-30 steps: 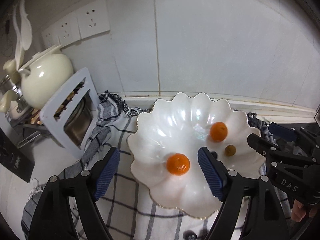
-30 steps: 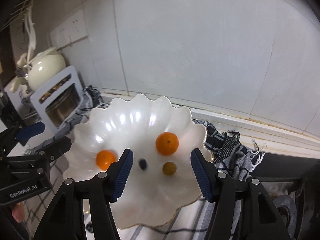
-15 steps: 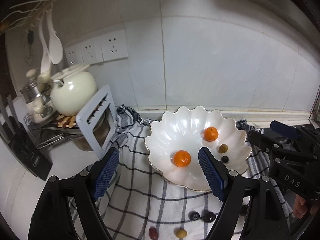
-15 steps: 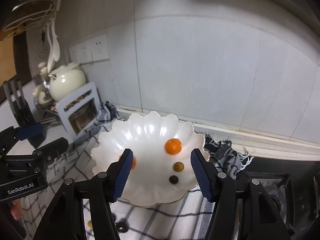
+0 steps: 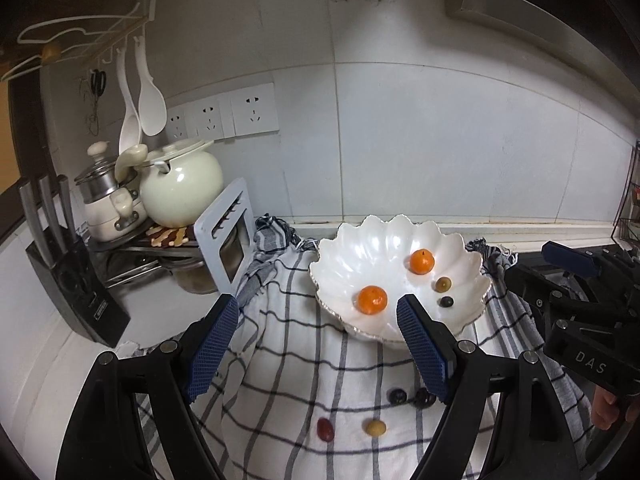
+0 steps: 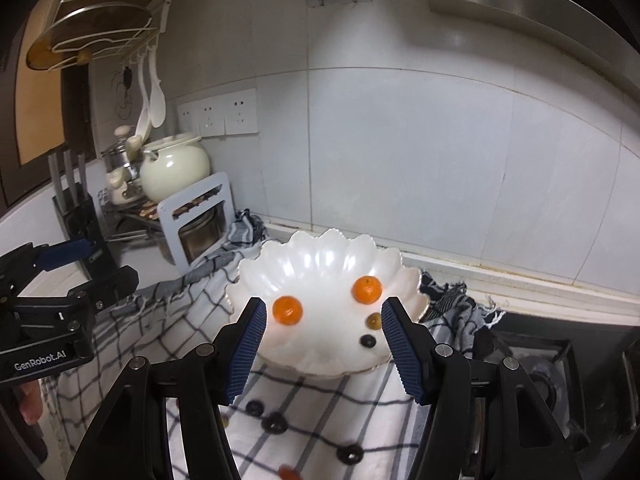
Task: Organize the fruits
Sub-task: 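Withdraw both open tools from the bowl, then lower the left tool toward a yellow fruit while the right tool approaches a red-brown date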
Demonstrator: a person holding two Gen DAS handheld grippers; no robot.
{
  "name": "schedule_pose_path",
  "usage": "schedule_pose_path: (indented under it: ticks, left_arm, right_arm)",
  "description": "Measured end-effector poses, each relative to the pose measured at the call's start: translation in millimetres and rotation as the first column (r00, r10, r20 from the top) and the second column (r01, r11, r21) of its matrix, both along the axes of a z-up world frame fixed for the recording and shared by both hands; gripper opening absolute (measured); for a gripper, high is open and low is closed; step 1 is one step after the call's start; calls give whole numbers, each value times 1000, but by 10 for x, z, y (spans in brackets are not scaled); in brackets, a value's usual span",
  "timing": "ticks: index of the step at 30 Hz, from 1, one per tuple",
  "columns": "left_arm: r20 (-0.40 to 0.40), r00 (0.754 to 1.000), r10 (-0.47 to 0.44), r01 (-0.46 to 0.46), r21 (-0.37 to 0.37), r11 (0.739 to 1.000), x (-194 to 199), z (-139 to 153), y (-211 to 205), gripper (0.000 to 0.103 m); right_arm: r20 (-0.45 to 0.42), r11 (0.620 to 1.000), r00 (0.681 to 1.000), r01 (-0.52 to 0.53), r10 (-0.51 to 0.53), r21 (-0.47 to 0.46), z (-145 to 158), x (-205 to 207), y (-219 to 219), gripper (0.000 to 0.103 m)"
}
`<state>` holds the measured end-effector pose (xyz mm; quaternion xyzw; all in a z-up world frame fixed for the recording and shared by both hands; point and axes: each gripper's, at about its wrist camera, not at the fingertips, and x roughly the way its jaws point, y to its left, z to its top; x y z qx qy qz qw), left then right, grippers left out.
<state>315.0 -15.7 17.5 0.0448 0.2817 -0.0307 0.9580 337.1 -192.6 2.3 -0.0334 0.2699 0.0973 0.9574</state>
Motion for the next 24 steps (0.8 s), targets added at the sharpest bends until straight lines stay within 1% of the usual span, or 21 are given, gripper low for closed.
schedule_pose_path:
  ticks: [6,10,16,20,24]
  left_arm:
    - [-1,1000,-3,3,24,1000,-190,-96,38,82]
    - [-32,999,-15,16,18,1000,-265,-217,73,82]
    - [-77,997,-7,8,11,1000,-347,-415,140,82]
    - [-107,994,-2,3,10,1000,-378,-544,170,82]
    - [-120,993,-8,10,13,1000,-417,-628,184,82]
  right_arm:
    - [8,1000,1000,-6,6,-10,-94,-178,20,61]
    - [3,1000,1000,-18,18,-12,-177,-270,48,61]
    - [5,999,1000,-12,13,-33,-282,-400,97,61]
    - [-19,999,1000,-20,20,-43,-362,-426,131,61]
    - [-50,999,999,-14,12,-39,-466,-463,134,61]
